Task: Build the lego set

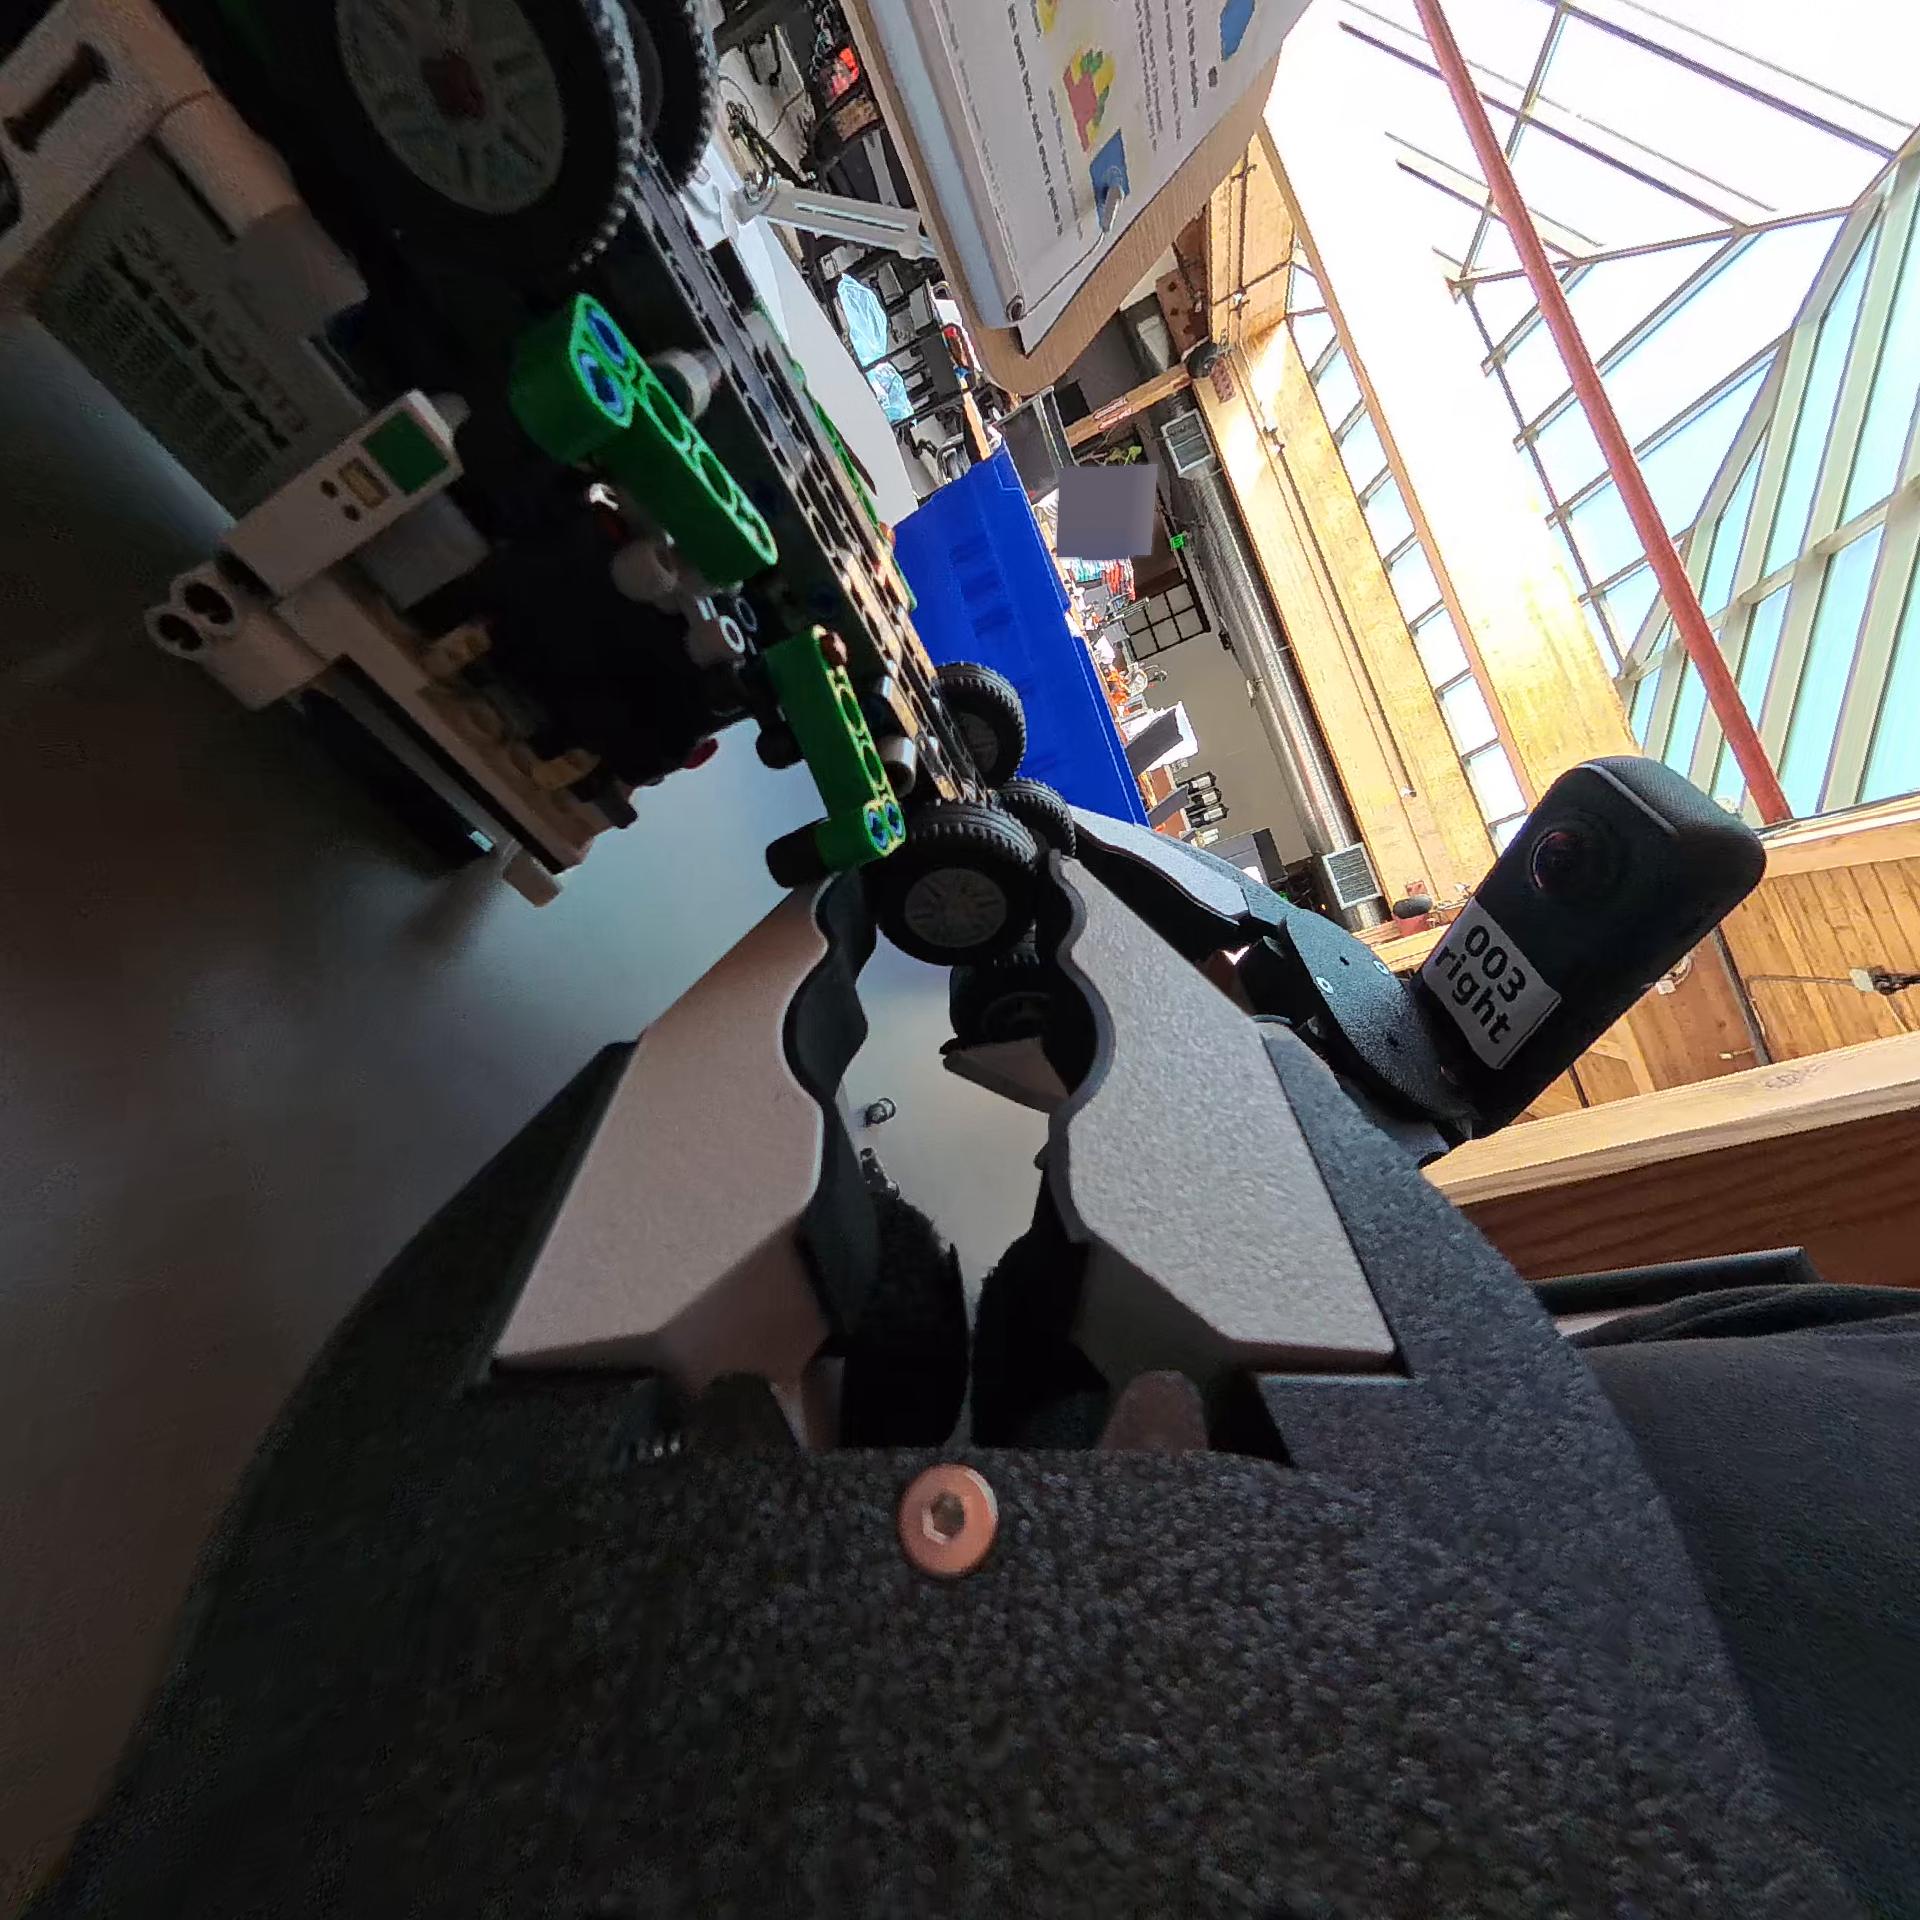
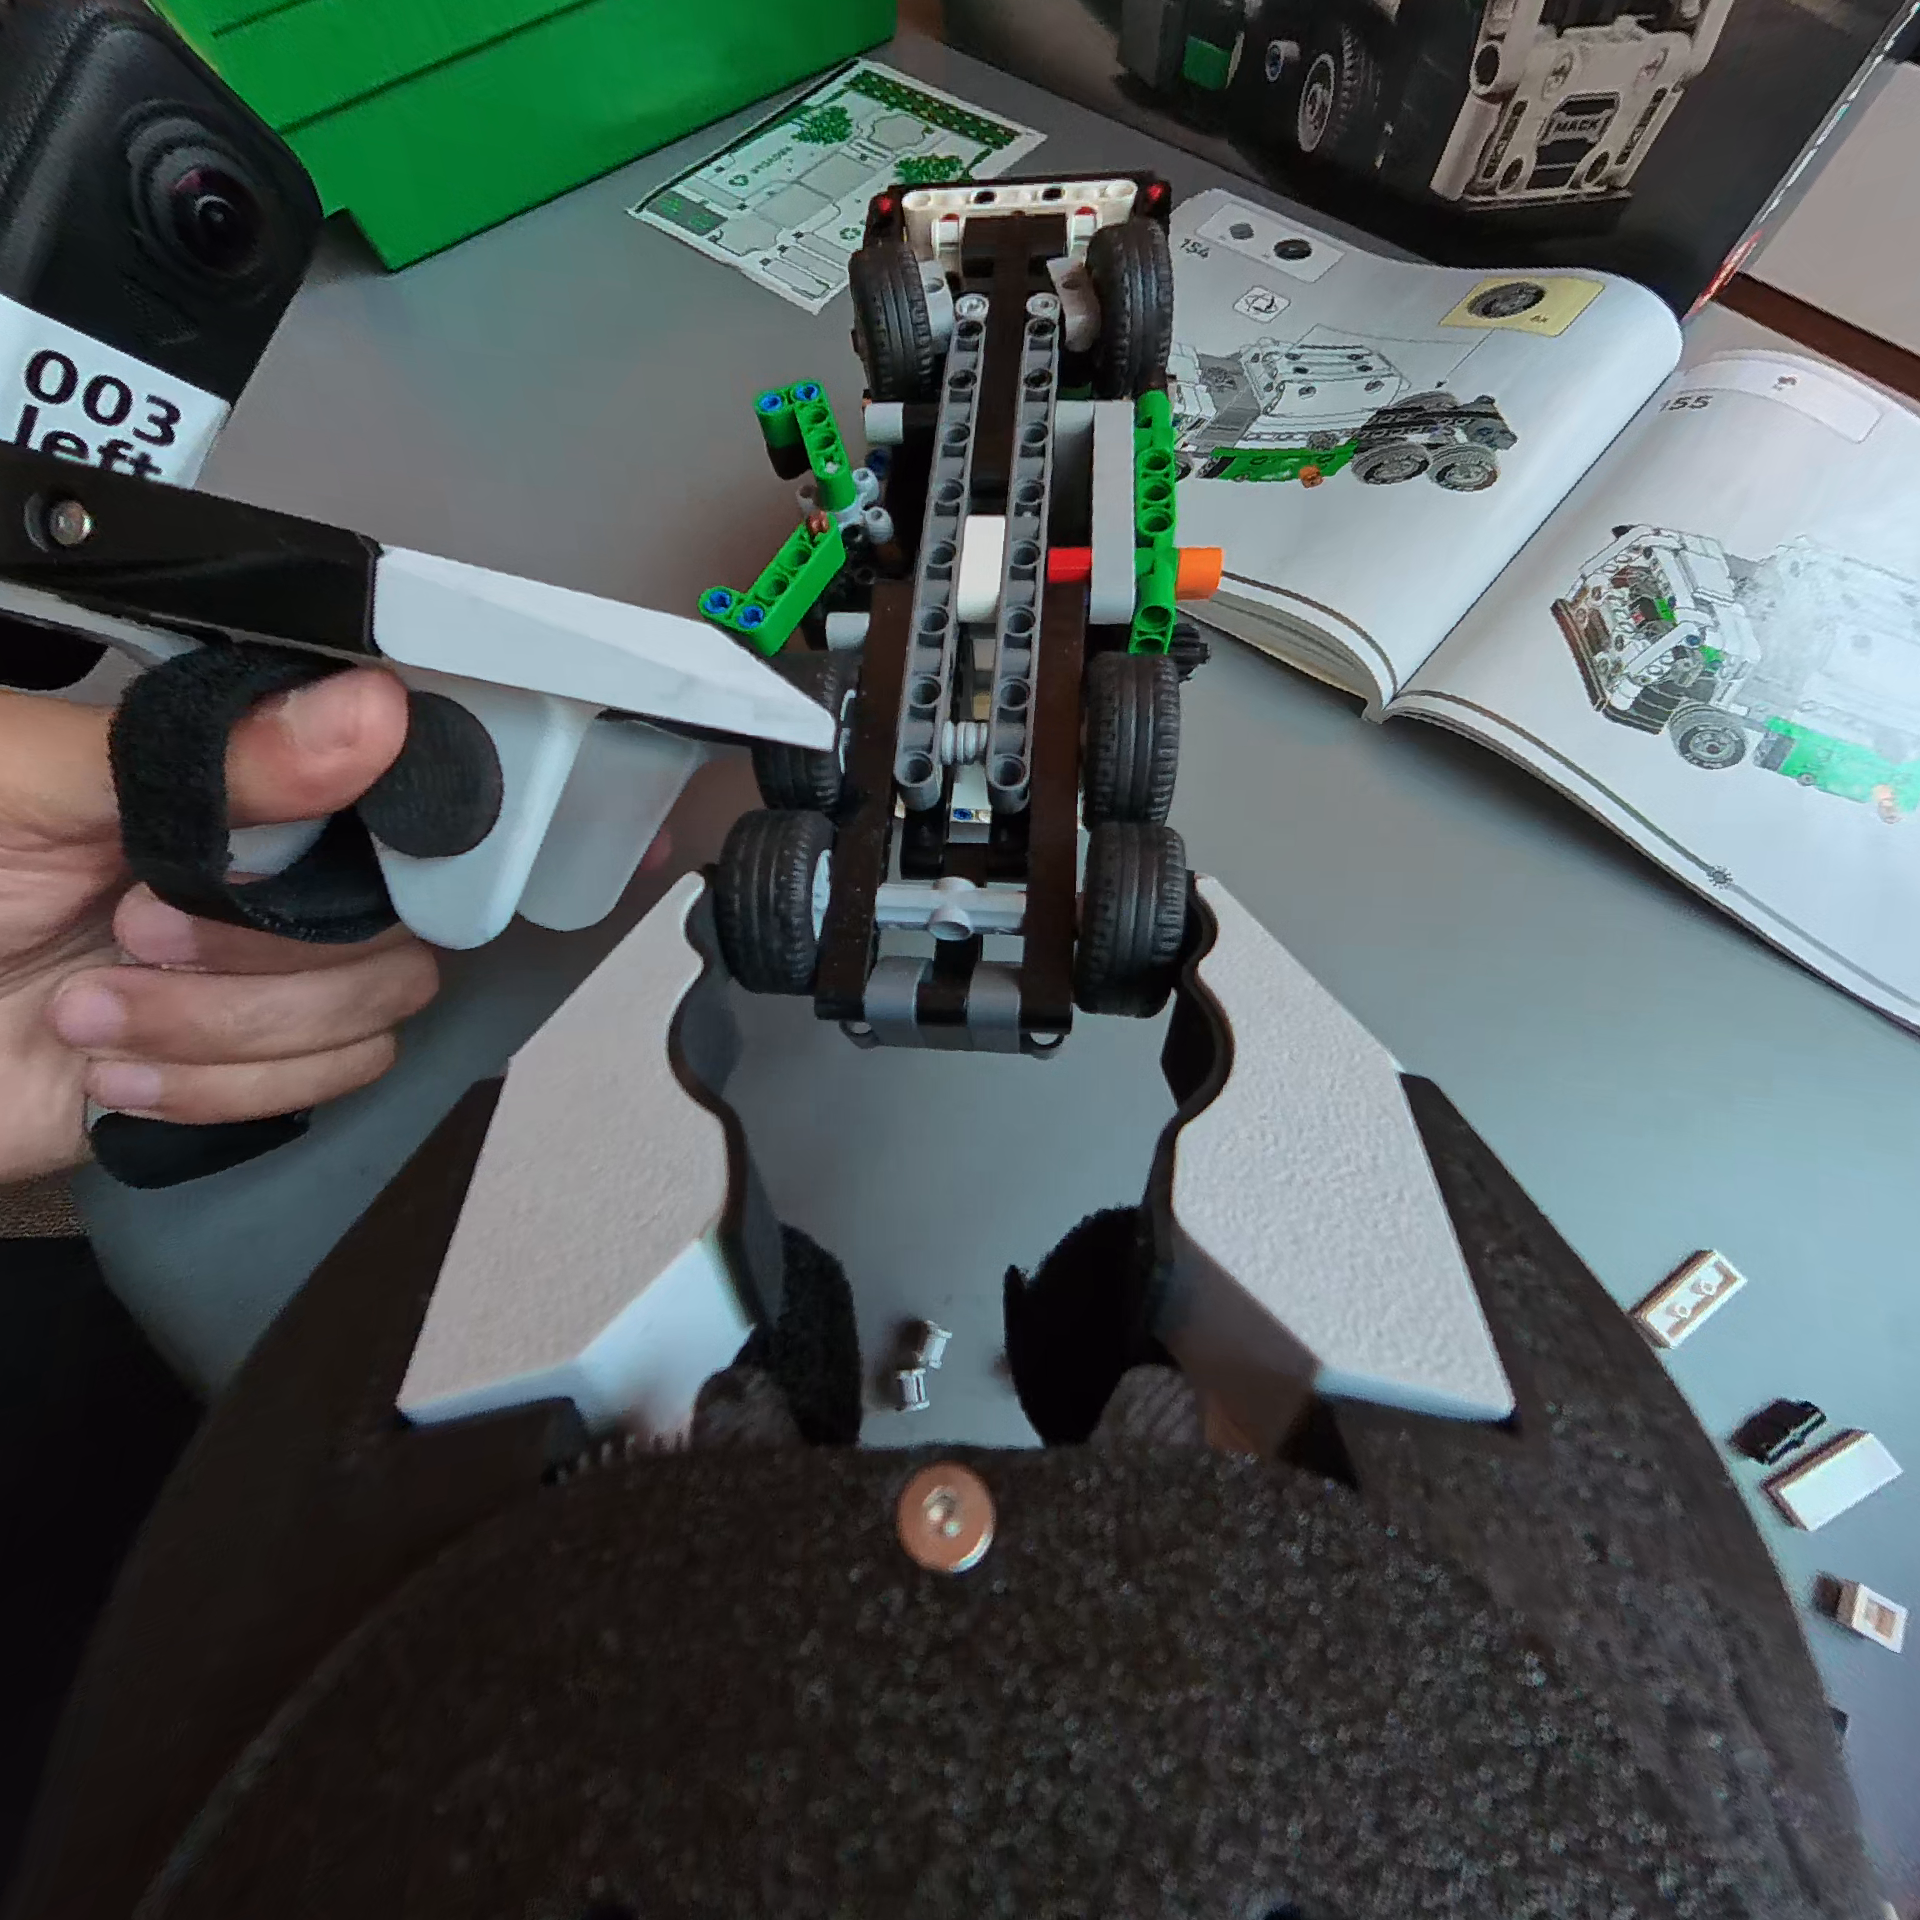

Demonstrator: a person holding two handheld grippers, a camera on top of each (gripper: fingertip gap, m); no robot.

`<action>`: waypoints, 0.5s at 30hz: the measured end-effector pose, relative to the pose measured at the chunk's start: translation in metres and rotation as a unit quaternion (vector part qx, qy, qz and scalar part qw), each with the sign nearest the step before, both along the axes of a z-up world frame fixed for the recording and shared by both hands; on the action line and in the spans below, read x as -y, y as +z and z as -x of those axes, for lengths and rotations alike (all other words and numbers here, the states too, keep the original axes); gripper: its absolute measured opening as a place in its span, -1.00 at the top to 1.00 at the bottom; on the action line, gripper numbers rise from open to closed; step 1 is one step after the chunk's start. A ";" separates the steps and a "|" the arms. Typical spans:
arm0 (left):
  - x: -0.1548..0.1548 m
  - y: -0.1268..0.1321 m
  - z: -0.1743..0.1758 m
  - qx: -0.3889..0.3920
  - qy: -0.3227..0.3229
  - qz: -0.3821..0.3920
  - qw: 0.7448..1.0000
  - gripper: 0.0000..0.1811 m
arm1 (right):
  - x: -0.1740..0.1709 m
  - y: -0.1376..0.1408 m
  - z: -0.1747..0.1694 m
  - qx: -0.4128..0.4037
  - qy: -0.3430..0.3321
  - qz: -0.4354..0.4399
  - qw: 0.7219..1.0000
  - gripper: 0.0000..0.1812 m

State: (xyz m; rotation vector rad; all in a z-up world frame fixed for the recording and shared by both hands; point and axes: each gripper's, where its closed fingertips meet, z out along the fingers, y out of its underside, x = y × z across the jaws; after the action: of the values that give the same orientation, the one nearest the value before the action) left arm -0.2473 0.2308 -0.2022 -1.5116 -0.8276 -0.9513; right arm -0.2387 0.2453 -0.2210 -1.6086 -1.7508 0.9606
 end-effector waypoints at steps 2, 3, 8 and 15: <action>0.001 0.000 0.000 -0.002 0.000 0.001 1.000 0.67 | 0.000 0.000 0.000 0.001 -0.001 -0.001 1.000 0.08; 0.001 0.000 0.000 -0.002 0.000 0.000 1.000 0.68 | 0.000 0.001 0.000 0.000 -0.002 -0.002 1.000 0.08; 0.006 -0.002 0.003 -0.002 0.008 0.006 1.000 0.68 | -0.016 -0.001 -0.001 0.003 -0.032 -0.015 0.999 0.08; 0.021 -0.006 0.004 -0.035 -0.001 0.028 0.999 0.67 | -0.037 0.007 -0.007 0.003 -0.052 -0.023 0.998 0.08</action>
State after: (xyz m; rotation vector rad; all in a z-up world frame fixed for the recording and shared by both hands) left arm -0.2515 0.2094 -0.2081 -1.5866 -0.8080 -0.8780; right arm -0.2318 0.2818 -0.2136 -1.6569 -1.6630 0.8612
